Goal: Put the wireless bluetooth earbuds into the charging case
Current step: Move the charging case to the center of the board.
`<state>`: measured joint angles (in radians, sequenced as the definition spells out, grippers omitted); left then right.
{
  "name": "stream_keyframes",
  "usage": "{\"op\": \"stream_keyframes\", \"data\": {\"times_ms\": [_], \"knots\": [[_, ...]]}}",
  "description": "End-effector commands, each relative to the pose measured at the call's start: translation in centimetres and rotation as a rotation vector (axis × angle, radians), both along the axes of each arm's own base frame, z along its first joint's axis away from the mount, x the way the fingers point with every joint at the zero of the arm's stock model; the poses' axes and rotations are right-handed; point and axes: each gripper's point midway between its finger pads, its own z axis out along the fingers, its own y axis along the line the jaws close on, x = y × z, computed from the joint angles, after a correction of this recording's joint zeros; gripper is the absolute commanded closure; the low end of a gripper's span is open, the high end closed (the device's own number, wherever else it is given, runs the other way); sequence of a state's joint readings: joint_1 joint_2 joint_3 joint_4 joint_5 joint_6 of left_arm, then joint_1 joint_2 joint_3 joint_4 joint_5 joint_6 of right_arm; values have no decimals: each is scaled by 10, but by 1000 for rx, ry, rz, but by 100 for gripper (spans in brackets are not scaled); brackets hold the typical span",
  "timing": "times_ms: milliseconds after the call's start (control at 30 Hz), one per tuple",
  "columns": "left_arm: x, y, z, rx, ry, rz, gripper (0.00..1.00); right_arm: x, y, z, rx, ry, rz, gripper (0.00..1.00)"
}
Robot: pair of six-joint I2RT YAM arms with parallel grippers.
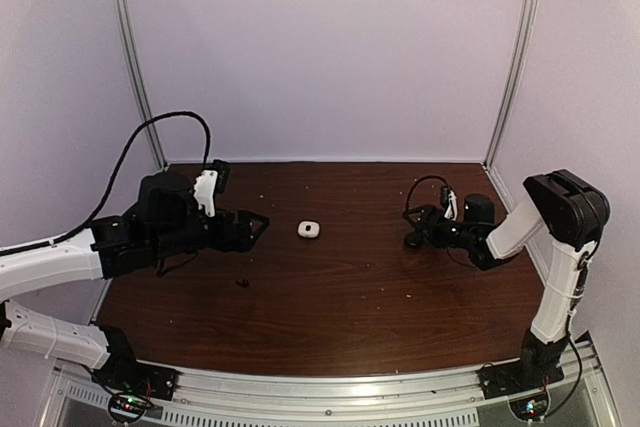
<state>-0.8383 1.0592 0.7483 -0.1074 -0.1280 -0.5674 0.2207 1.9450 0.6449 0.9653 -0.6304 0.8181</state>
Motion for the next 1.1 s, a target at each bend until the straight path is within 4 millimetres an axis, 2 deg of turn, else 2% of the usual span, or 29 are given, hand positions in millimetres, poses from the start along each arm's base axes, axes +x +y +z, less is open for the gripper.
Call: {"op": "stream_keyframes", "data": {"times_ms": [0, 200, 300, 433, 667, 900, 1067], "knots": [[4, -1, 27, -54, -52, 4, 2, -2, 7, 23, 7, -48, 25, 18], [4, 1, 28, -47, -57, 7, 2, 16, 0, 51, -12, -116, 10, 18], [3, 2, 28, -47, -58, 10, 2, 27, -8, 55, -34, -132, -11, 19], [3, 3, 29, -48, -58, 12, 2, 37, -10, 41, -63, -107, -17, 19], [3, 4, 31, -48, -61, 14, 2, 37, -12, 8, -60, -52, -25, 19], [3, 5, 32, -46, -61, 20, 2, 31, -11, -18, -45, 9, -22, 19], [4, 7, 31, -44, -60, 31, 2, 17, -4, -24, -29, 53, -19, 19]]}}
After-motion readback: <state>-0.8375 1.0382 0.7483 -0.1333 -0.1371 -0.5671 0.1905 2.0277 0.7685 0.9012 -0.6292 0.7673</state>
